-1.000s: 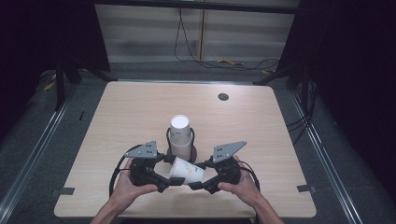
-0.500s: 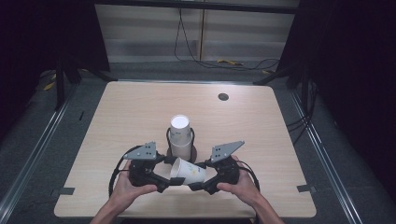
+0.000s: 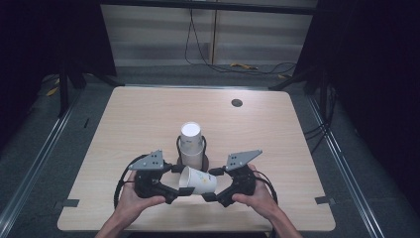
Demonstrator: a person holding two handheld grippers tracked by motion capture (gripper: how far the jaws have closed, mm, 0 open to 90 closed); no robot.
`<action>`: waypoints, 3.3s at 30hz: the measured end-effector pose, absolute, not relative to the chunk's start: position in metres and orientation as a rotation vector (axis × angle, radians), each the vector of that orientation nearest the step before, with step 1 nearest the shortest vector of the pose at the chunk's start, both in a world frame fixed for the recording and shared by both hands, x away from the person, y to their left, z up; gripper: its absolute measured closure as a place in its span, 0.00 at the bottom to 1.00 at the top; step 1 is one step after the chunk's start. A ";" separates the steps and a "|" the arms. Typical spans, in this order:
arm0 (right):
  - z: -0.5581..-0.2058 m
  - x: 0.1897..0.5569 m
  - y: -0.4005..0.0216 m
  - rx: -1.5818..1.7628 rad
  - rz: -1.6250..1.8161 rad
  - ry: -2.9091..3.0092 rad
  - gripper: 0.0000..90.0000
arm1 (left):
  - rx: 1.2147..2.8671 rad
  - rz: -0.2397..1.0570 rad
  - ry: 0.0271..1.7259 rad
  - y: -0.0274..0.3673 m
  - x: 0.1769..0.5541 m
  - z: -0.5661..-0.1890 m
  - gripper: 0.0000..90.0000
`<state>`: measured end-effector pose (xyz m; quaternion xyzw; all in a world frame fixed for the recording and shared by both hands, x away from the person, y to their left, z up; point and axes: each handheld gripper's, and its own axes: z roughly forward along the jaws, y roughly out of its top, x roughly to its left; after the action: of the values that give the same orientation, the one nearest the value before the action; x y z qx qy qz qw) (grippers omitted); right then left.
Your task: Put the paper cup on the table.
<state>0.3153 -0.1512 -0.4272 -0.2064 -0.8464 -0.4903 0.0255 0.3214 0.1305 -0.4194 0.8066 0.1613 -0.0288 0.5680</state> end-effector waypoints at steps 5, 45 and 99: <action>-0.425 0.315 -0.160 -0.676 -1.539 -2.622 0.15 | 1.878 -0.046 0.406 0.139 0.324 -0.416 0.27; -0.427 0.308 -0.213 -1.143 -1.638 -2.640 0.16 | 1.856 0.166 0.711 0.227 0.330 -0.400 0.27; -0.430 0.312 -0.212 -1.118 -1.611 -2.635 0.17 | 2.325 0.277 1.029 0.226 0.417 -0.390 0.27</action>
<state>0.3120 -0.2118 -0.4299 -0.3394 -0.8003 -0.4891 -0.0713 0.4165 0.2262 -0.3905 0.8706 0.3853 0.1039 0.2877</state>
